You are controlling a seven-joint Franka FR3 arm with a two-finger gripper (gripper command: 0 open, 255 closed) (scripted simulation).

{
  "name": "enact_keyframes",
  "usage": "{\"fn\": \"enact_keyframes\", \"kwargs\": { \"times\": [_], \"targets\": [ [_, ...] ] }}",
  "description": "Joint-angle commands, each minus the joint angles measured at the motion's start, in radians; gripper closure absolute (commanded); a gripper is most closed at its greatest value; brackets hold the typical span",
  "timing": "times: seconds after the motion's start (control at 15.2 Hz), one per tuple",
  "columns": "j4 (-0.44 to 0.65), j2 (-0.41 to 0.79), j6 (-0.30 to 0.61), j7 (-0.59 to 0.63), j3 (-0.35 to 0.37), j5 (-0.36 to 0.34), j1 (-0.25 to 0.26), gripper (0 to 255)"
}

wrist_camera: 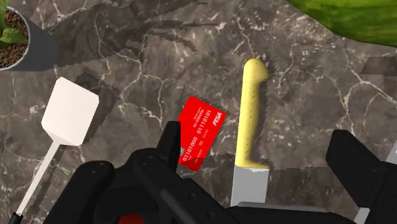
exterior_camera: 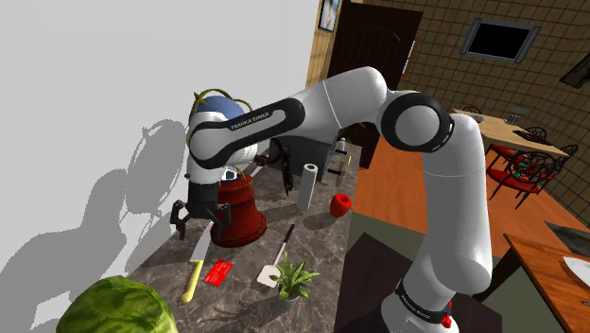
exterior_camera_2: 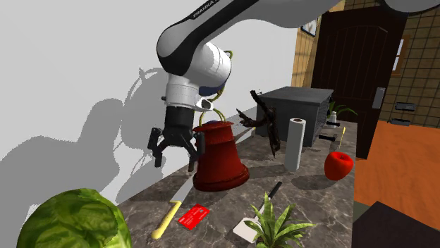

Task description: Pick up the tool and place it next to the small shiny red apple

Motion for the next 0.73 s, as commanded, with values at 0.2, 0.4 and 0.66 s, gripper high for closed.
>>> {"fn": "enact_keyframes", "kwargs": {
  "times": [0.2, 0.4, 0.66],
  "targets": [
    [0.154, 0.165, -0.052, 0.003, -0.025, -0.006, -0.013, 0],
    [0.288, 0.294, -0.101, 0.009, -0.042, -0.009, -0.019, 0],
    [0.503, 0.483, -0.187, 0.021, -0.065, -0.007, -0.022, 0]
  ]
}}
